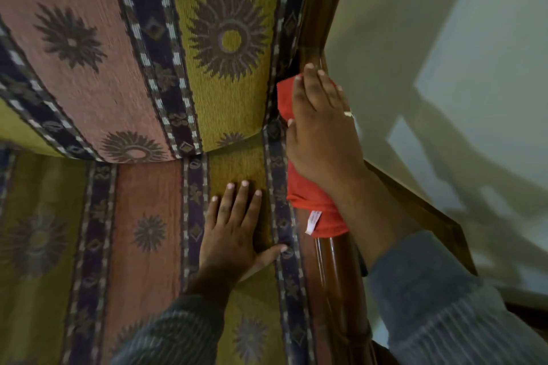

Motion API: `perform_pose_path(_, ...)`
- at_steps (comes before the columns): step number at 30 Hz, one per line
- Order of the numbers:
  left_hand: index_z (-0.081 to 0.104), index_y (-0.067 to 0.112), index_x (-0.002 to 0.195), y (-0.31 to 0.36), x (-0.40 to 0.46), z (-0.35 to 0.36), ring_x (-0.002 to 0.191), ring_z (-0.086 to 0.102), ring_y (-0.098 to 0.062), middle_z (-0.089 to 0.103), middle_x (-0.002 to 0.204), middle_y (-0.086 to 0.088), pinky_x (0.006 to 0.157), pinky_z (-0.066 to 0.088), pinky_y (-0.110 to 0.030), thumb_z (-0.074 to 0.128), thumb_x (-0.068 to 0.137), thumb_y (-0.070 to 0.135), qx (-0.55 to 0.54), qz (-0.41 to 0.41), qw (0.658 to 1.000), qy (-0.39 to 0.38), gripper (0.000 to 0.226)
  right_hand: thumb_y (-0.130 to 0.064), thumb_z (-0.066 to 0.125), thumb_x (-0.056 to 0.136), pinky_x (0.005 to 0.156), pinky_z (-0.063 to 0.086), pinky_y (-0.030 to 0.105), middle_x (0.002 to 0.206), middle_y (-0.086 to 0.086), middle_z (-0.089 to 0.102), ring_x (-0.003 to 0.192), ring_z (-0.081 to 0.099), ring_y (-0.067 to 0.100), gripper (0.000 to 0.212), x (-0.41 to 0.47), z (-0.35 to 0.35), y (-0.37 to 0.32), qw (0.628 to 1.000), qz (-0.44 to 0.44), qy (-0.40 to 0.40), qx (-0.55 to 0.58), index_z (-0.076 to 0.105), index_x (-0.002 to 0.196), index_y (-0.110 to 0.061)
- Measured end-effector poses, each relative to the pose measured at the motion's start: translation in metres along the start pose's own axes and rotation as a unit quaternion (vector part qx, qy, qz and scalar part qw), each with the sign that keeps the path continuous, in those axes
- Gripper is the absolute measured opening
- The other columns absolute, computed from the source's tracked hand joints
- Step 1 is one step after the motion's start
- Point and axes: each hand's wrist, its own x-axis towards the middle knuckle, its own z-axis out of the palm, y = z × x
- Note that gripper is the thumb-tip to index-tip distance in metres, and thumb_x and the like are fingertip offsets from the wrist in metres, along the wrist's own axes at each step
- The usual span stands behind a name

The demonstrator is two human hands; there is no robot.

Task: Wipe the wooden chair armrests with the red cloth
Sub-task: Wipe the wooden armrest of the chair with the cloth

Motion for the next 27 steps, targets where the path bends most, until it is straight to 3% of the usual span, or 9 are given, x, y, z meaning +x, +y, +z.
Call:
perform_pose_path(5, 0.017, 0.017, 0.158, 0.001, -0.002, -0.003, 0.155, 0.007, -0.032, 0.014, 0.167, -0.010, 0.123, 0.009, -0.056, 0.031, 0.075, 0.094, -0.001, -0.006, 1.000, -0.017, 0.114, -0.038, 0.033, 0.102, 0.118, 0.014, 0.038, 0.164, 0.021, 0.012, 0.151, 0.014, 0.033, 0.069, -0.002, 0.001, -0.005, 0.972, 0.182, 0.024, 0.148, 0.006, 0.154, -0.002)
perform_pose_path(8, 0.019, 0.017, 0.158, 0.001, -0.001, -0.003, 0.155, 0.009, -0.032, 0.016, 0.167, -0.011, 0.122, 0.011, -0.057, 0.032, 0.075, 0.093, -0.011, -0.004, 1.000, -0.012, 0.114, -0.033, 0.033, 0.103, 0.120, 0.008, 0.040, 0.164, 0.021, 0.009, 0.152, 0.006, 0.034, 0.065, 0.003, -0.001, -0.001, 0.988, 0.120, 0.001, 0.092, 0.009, 0.154, -0.001)
perform_pose_path(12, 0.023, 0.016, 0.157, 0.000, 0.001, 0.001, 0.154, 0.012, -0.033, 0.019, 0.166, -0.011, 0.122, 0.012, -0.058, 0.033, 0.075, 0.093, -0.012, -0.001, 1.000, -0.009, 0.114, -0.031, 0.034, 0.099, 0.124, 0.013, 0.047, 0.164, 0.021, 0.011, 0.152, 0.007, 0.036, 0.065, 0.037, -0.004, 0.009, 0.999, 0.038, -0.021, 0.015, 0.014, 0.153, 0.000)
perform_pose_path(15, 0.022, 0.016, 0.157, -0.001, 0.002, 0.000, 0.154, 0.010, -0.033, 0.017, 0.166, -0.011, 0.122, 0.010, -0.057, 0.032, 0.075, 0.093, -0.008, -0.001, 1.000, -0.015, 0.114, -0.032, 0.035, 0.097, 0.122, 0.017, 0.049, 0.162, 0.022, 0.019, 0.150, 0.014, 0.036, 0.065, 0.046, -0.001, 0.005, 0.997, 0.082, 0.014, 0.010, 0.021, 0.152, -0.001)
perform_pose_path(19, 0.020, 0.017, 0.158, 0.000, 0.003, -0.002, 0.154, 0.010, -0.033, 0.018, 0.166, -0.011, 0.122, 0.011, -0.056, 0.033, 0.075, 0.093, -0.014, -0.004, 1.000, -0.020, 0.113, -0.036, 0.034, 0.098, 0.121, 0.019, 0.051, 0.160, 0.029, 0.019, 0.149, 0.016, 0.040, 0.066, 0.044, 0.002, -0.010, 0.975, 0.217, 0.039, 0.040, 0.022, 0.151, 0.001)
perform_pose_path(21, 0.018, 0.018, 0.158, -0.002, 0.002, 0.000, 0.154, 0.009, -0.032, 0.017, 0.167, -0.010, 0.122, 0.012, -0.057, 0.035, 0.075, 0.093, -0.023, -0.003, 1.000, -0.016, 0.114, -0.035, 0.033, 0.099, 0.120, 0.022, 0.053, 0.159, 0.028, 0.021, 0.148, 0.018, 0.041, 0.064, 0.043, 0.001, -0.013, 0.977, 0.207, 0.047, 0.023, 0.023, 0.150, 0.002)
perform_pose_path(25, 0.018, 0.018, 0.158, -0.004, 0.001, 0.004, 0.154, 0.009, -0.032, 0.016, 0.167, -0.009, 0.123, 0.008, -0.055, 0.036, 0.076, 0.092, -0.034, 0.005, 0.999, -0.008, 0.112, -0.024, 0.048, 0.099, 0.109, 0.043, 0.046, 0.142, 0.023, 0.048, 0.132, 0.047, 0.037, 0.050, 0.036, 0.002, -0.014, 0.985, 0.127, 0.112, 0.014, 0.044, 0.140, 0.004)
perform_pose_path(27, 0.019, 0.018, 0.158, -0.004, 0.002, 0.004, 0.154, 0.011, -0.032, 0.016, 0.167, -0.009, 0.123, 0.008, -0.054, 0.036, 0.076, 0.092, -0.037, 0.007, 0.999, -0.006, 0.112, -0.022, 0.048, 0.098, 0.112, 0.039, 0.047, 0.144, 0.023, 0.048, 0.136, 0.044, 0.037, 0.049, 0.039, 0.002, -0.012, 0.988, 0.114, 0.096, 0.037, 0.045, 0.139, 0.005)
